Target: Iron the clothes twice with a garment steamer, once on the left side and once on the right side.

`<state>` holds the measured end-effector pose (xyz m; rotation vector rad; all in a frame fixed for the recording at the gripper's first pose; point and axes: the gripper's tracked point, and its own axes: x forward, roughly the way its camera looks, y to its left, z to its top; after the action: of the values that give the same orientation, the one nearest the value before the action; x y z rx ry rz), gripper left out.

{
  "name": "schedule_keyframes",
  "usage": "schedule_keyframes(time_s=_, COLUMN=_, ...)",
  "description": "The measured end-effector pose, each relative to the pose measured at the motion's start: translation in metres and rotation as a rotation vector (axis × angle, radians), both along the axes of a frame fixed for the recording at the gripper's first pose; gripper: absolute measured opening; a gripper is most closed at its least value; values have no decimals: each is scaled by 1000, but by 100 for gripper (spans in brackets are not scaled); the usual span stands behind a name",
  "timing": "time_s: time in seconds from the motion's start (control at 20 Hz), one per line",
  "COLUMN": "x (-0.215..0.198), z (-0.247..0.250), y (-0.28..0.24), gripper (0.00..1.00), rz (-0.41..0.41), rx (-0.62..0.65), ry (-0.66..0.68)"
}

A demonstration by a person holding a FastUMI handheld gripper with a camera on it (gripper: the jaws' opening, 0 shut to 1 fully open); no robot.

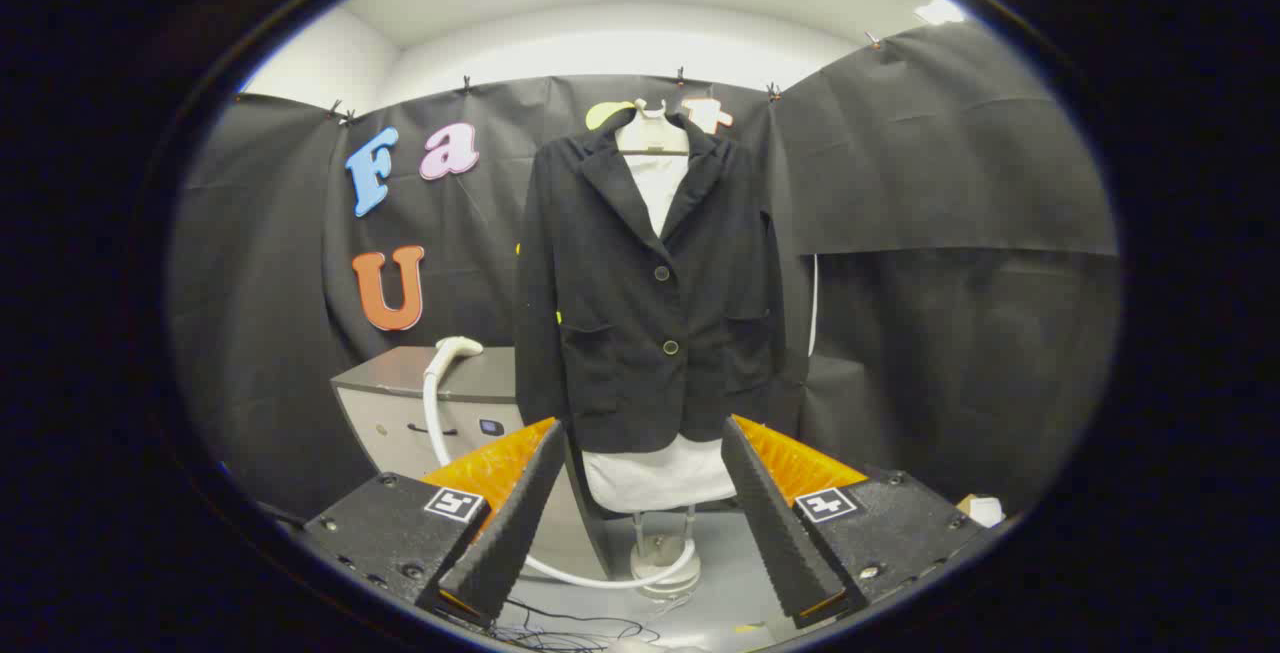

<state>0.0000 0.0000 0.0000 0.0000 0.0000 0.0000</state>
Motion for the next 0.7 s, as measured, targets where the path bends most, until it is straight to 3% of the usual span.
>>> schedule_keyframes(time_s=0.7, x=18, z=1, y=34, gripper=98, rz=44, rx=-30, ry=40)
